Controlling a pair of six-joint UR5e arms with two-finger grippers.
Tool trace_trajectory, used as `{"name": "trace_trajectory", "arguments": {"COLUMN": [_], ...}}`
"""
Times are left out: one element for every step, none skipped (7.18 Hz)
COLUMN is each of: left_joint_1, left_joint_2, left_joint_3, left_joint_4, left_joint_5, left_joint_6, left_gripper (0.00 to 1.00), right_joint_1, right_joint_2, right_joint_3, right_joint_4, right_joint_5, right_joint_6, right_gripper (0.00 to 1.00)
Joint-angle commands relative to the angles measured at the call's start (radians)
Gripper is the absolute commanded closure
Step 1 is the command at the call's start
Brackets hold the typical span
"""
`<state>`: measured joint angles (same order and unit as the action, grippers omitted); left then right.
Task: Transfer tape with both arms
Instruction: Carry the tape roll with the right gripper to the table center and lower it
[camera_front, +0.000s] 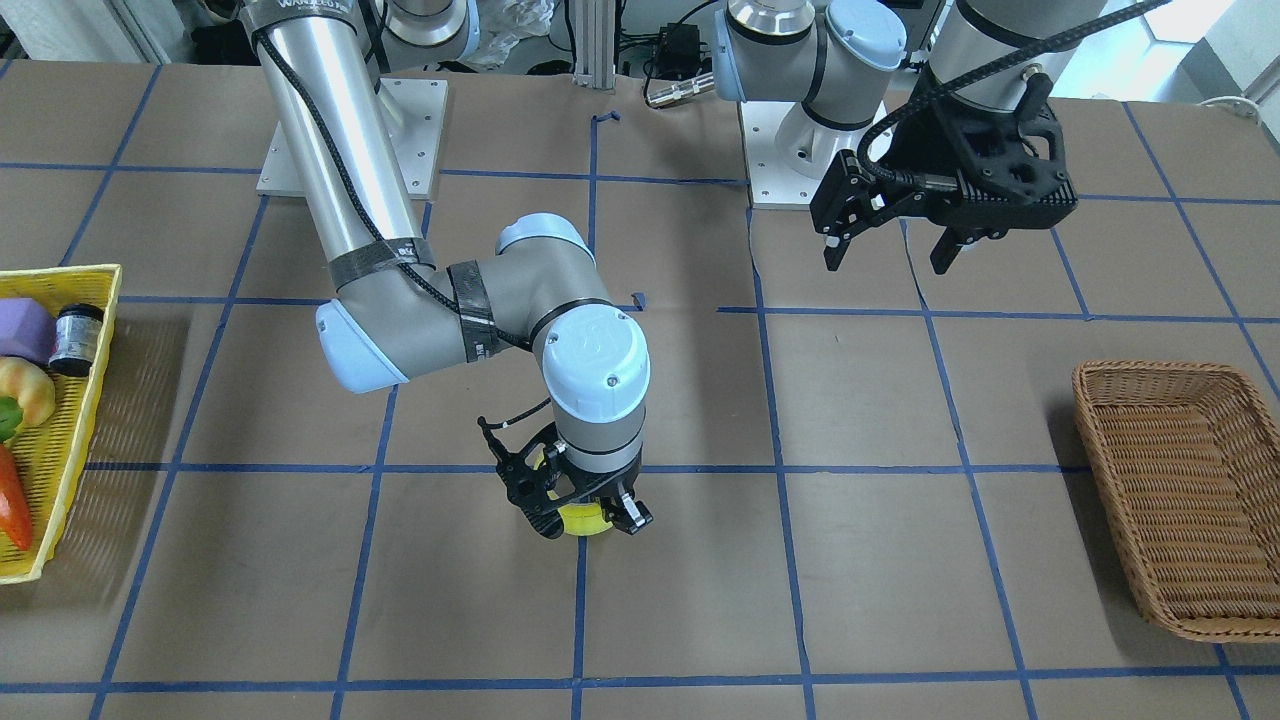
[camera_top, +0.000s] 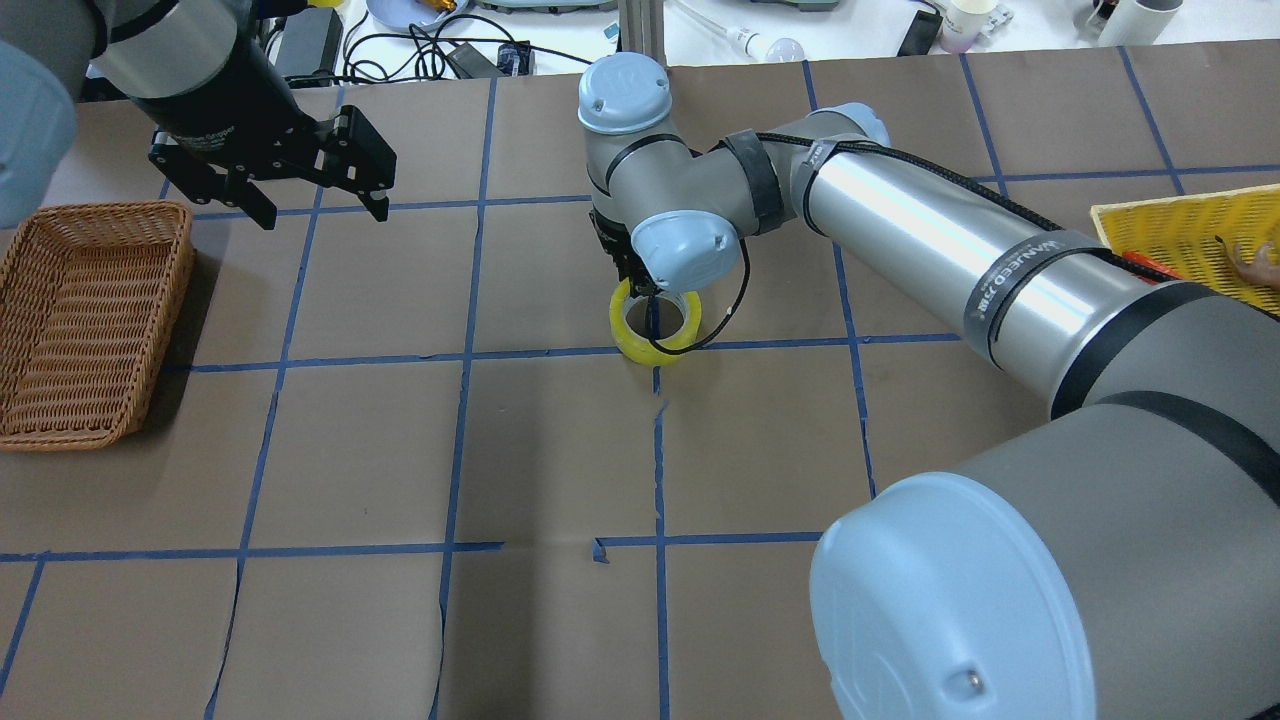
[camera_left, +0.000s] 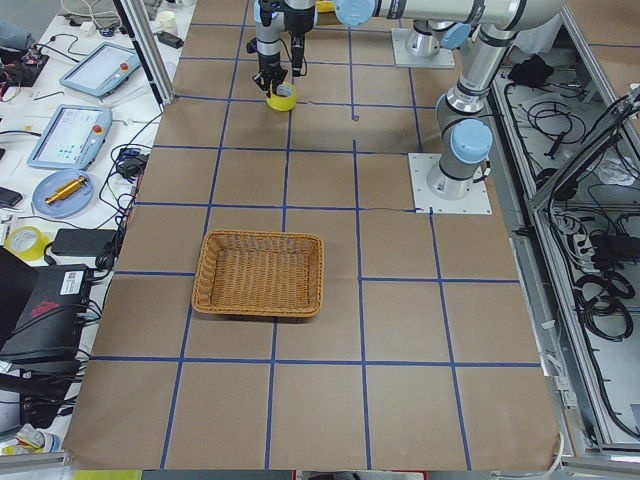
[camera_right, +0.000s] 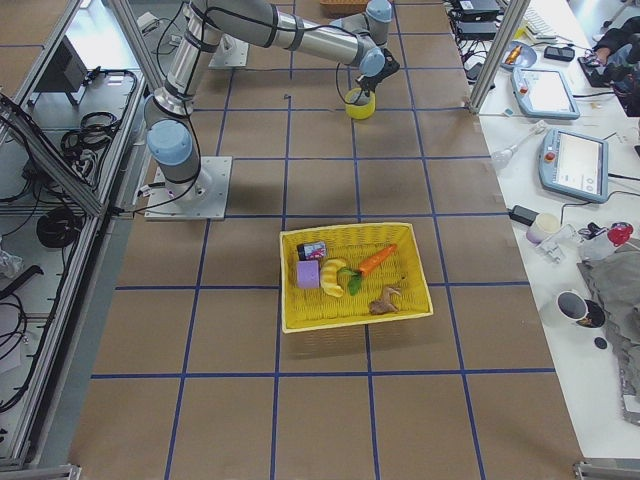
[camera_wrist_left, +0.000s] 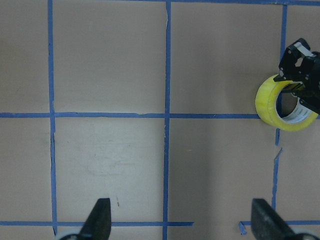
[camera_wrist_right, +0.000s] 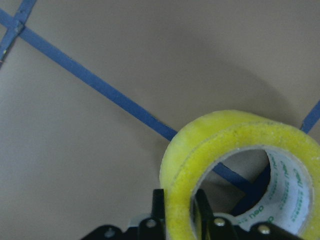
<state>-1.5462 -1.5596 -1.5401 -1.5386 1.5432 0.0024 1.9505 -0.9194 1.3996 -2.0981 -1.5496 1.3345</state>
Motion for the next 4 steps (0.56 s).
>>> {"name": "trace_trajectory", "arguments": {"left_joint_1": [0.0,0.0,0.0,0.0], "left_joint_2": [0.0,0.001,0.0,0.001], "left_joint_3": [0.0,0.0,0.0,0.0], "left_joint_4": [0.0,0.002,0.0,0.002], "left_joint_5": [0.0,0.0,0.0,0.0], "left_joint_6": [-0.001,-0.001,-0.001,-0.001], "left_gripper": [0.0,0.0,0.0,0.0], "right_joint_1": [0.001,-0.004,-0.017,-0.063], "right_joint_2": [-0.016,-0.047,-0.079,-0.126], "right_joint_3": [-0.004,-0.004,0.001,0.001], "right_joint_4": [-0.003,0.003,0.004,0.036], "right_joint_5": [-0.001,-0.004,-0.015,-0.017], "right_joint_6": [-0.087,-0.096,-0.131,-0.282], "right_gripper": [0.26,0.08,0.06,0.06]}}
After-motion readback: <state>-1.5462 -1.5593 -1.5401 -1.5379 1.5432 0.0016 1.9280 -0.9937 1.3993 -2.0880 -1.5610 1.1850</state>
